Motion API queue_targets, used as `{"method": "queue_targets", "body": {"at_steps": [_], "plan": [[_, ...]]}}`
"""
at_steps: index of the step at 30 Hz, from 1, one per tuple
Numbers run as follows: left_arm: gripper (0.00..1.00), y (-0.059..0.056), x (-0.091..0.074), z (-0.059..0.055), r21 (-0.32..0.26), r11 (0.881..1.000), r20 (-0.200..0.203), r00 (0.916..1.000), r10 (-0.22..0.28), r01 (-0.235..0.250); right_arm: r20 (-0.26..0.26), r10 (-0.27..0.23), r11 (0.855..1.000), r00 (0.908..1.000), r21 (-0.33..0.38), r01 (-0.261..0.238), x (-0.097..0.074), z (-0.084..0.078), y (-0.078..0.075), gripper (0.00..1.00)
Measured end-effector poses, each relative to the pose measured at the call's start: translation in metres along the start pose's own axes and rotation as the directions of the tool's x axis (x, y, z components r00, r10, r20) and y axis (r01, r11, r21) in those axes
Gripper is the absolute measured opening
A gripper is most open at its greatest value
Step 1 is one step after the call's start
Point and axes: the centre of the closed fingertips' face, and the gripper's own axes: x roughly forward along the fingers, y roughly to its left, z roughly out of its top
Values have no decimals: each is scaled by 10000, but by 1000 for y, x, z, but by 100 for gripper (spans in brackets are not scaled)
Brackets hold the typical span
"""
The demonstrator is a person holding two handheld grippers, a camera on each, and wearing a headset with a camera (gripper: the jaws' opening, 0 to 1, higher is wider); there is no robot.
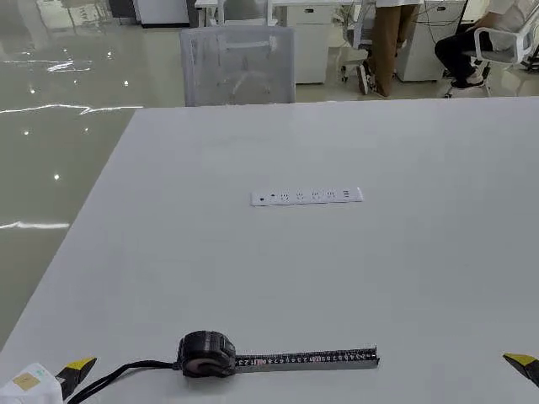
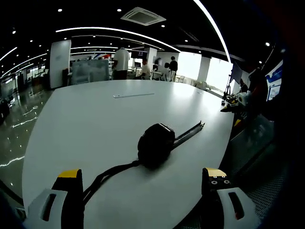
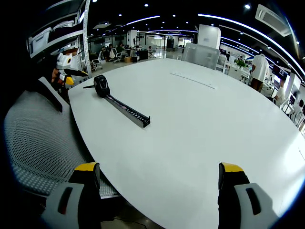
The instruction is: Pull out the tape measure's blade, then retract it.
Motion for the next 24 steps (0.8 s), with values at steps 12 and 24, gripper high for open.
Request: {"method": "queue_targets", "body": {"at_steps": [12,24], "plan": [[100,-3,-1,3,-188,9998,18,10000,-49,49,175,71,9997,9998,226,-75,-1,7,2,100],[100,-4,5,13,-190,9998,166,9998,-57,60,94,238,9997,9997,-97,-237,2,9,2,100]]}}
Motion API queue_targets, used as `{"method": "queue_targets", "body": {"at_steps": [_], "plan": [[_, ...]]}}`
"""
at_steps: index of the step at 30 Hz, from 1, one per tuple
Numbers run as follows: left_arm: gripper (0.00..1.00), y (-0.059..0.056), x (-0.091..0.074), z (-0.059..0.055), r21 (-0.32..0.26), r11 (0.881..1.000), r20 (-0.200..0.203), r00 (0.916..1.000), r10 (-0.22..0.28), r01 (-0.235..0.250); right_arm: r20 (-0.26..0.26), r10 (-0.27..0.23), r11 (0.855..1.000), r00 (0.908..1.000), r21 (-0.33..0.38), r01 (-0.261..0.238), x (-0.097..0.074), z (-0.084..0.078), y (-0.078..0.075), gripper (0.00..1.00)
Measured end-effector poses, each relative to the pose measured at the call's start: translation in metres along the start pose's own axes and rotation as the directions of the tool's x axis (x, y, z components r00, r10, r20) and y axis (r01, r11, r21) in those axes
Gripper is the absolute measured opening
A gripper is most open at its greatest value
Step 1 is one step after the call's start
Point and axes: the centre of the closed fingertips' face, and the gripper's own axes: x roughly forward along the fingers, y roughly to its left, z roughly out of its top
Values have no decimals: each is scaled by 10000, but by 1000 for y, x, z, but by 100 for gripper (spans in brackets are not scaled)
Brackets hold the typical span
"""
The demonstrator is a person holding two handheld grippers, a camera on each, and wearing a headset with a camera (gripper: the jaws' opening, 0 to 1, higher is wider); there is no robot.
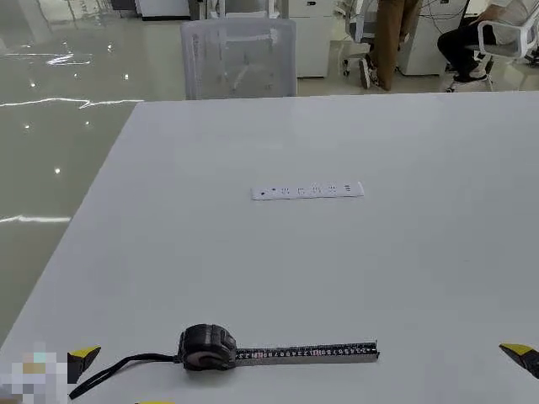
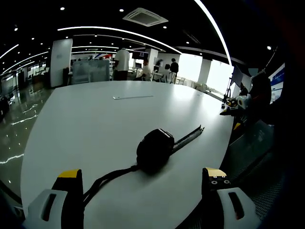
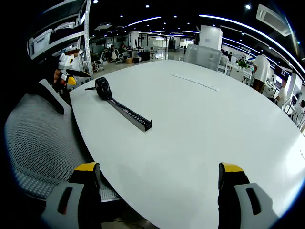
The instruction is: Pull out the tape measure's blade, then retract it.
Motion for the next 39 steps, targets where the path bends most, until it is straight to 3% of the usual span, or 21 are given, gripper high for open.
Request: {"method": "queue_targets", "body": {"at_steps": [6,8,12,14,16,17,23,27,30,32,33,35,37,39], "plan": [[100,-2,5,0,-87,9999,-144,9999,85,-86,-235,128,9997,9996,-204,-132,2,-3,6,100],[100,-3,8,-1,65,9999,-516,9985,157,-154,-277,170,9997,9995,-169,-175,4,-3,6,100],[100,-16,20,12,138,9999,-432,9991,45,-39,-394,272,9979,9989,-569,-294,11,5,9,100],[100,-20,26,13,280,9996,-717,9974,110,-90,-569,338,9966,9978,-730,-379,15,6,9,100],[100,-24,32,16,417,9991,-730,9972,144,-113,-698,428,9954,9966,-827,-485,19,7,8,100],[100,-24,37,15,407,9988,-948,9950,313,-275,-787,473,9935,9958,-998,-551,22,8,9,100],[100,-35,60,27,-174,9988,-864,9953,444,-461,-1069,850,9872,9906,-1255,-983,35,16,13,100],[100,-38,72,29,-1722,9798,-774,9930,891,-1014,-1319,1181,9763,9842,-1656,-1394,46,23,19,99],[100,-40,78,33,-1793,9745,-655,9900,1252,-1351,-1582,1377,9638,9778,-2059,-1691,53,27,23,99],[100,-37,79,35,-1621,9671,-566,9803,1894,-1962,-1717,1465,9548,9742,-2330,-1846,59,32,24,100],[100,-40,81,35,-1509,9678,-578,9792,1947,-2014,-1771,1553,9505,9719,-2413,-1958,62,33,25,100],[100,-43,84,26,-1336,9654,-903,9728,2131,-2239,-1910,1723,9399,9663,-2618,-2193,68,38,27,100],[100,-44,87,21,-1378,9587,-938,9669,2373,-2487,-2335,1823,9198,9551,-3028,-2496,73,38,28,99],[100,-47,88,18,-1365,9542,-917,9625,2552,-2660,-2454,1917,9114,9503,-3148,-2652,79,42,28,99]]}}
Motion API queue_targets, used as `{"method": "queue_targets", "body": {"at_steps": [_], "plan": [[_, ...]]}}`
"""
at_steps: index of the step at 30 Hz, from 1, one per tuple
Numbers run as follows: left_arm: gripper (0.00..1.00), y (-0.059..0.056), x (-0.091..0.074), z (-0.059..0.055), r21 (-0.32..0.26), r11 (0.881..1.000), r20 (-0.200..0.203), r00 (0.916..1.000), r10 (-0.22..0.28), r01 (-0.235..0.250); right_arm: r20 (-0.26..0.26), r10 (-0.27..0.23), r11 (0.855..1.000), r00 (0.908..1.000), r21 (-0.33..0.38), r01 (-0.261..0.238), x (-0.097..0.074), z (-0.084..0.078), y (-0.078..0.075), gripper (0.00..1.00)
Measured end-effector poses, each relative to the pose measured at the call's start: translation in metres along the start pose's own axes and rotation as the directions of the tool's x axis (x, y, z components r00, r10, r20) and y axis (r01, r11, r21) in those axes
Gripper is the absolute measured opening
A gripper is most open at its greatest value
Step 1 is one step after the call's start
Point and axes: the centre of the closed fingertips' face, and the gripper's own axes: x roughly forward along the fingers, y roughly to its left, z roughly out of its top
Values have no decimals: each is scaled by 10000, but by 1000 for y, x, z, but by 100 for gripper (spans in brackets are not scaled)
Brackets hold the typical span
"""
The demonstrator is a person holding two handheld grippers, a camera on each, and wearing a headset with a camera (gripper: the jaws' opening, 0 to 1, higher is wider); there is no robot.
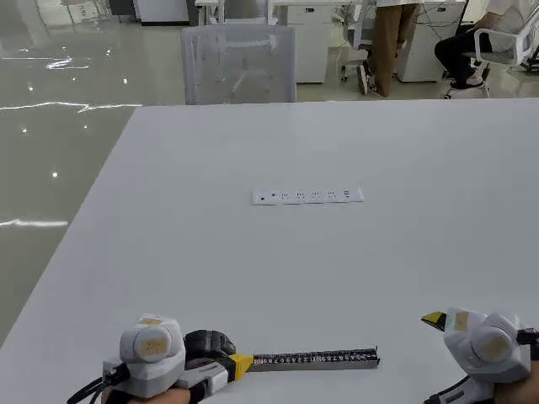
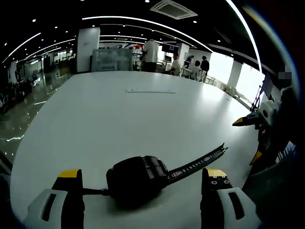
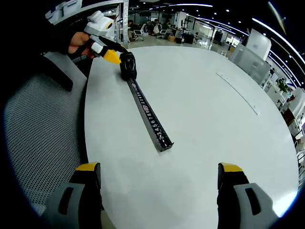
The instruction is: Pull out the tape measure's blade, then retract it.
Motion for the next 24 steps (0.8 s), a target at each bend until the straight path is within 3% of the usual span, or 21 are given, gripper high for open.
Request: {"method": "queue_targets", "body": {"at_steps": [4,6,10,12,14,15,18,20,24], "plan": [[100,0,3,-3,237,9995,7,9997,226,-226,-268,307,9990,9992,-316,-315,8,4,-5,98],[100,-3,7,-2,391,9992,197,9998,-1,-7,-461,544,9970,9975,-520,-568,13,4,-7,96],[100,-8,14,-4,355,9991,157,9996,-252,247,-1149,1059,9894,9877,-868,-1162,25,0,-10,91],[100,-9,17,-7,352,9990,64,9996,-291,289,-1407,1333,9822,9810,-1136,-1498,31,0,-10,88],[100,-8,18,-10,702,9972,33,9997,-244,241,-1627,1489,9736,9754,-1485,-1734,35,1,-12,84],[100,-9,18,-10,957,9950,30,9996,-283,279,-1462,1619,9626,9759,-1941,-1888,37,6,-13,83],[100,-9,18,-5,700,9969,314,9988,-379,356,-1567,1828,9534,9706,-2127,-2139,40,11,-12,75],[100,-9,17,-4,651,9972,369,9985,-399,374,-1648,1976,9410,9663,-2444,-2341,44,13,-13,71],[100,-8,18,-2,490,9983,468,9983,-352,329,-1902,2224,9314,9562,-2485,-2660,50,14,-12,65]]}}
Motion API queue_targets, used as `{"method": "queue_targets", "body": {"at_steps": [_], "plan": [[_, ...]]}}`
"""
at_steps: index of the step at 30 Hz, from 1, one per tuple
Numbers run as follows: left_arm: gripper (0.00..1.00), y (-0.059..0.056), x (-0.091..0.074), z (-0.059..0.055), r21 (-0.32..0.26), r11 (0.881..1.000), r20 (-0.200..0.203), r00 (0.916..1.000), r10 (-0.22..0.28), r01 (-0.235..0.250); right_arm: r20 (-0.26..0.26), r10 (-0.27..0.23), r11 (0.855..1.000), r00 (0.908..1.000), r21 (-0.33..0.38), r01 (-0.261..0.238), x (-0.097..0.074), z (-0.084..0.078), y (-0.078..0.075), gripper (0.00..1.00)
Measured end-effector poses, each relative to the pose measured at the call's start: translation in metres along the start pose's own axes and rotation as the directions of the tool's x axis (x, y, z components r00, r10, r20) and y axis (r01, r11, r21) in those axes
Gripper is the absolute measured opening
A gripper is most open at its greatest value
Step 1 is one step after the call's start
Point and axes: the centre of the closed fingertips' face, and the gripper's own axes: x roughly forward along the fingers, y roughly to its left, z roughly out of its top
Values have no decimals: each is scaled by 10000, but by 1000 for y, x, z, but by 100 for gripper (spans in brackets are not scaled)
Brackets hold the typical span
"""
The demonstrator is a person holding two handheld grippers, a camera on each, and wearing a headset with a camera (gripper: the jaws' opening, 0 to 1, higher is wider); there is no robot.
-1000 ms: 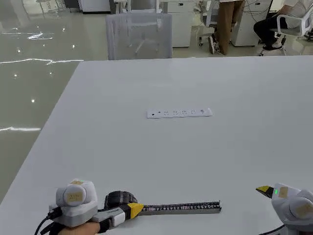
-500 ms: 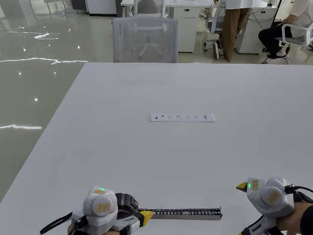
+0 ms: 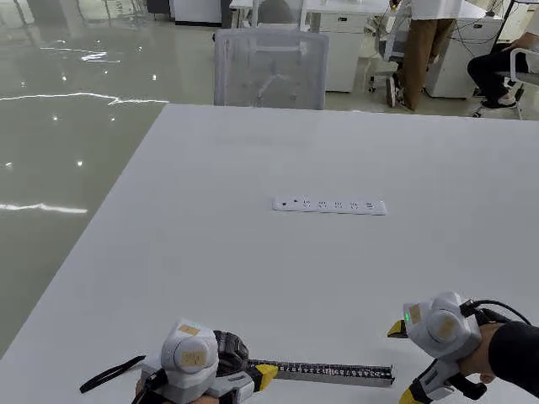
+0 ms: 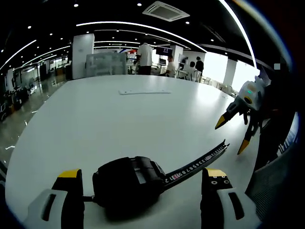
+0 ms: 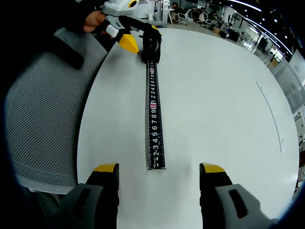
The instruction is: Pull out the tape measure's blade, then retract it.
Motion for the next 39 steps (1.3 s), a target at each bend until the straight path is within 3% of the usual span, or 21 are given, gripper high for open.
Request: {"method": "queue_targets", "body": {"at_steps": [6,16,24,29,35,39], "plan": [[100,4,1,1,-323,9994,114,9999,92,-88,-2,162,9999,9999,12,-162,6,4,-3,52],[100,1,2,-4,-176,9998,-65,10000,41,-42,-393,401,9986,9984,-343,-414,8,-5,3,36],[100,1,2,-4,-147,9999,-59,10000,23,-24,-369,356,9986,9987,-372,-369,10,-3,1,23],[100,4,2,4,-723,9974,449,9990,-8,41,-464,452,9981,9979,-400,-471,13,-4,4,18],[100,4,4,-1,-852,9964,219,9998,9,10,-568,354,9988,9978,-315,-372,16,-6,3,15],[95,4,3,2,-1142,9935,425,9991,48,1,-548,315,9993,9980,-199,-326,16,-6,4,13]]}}
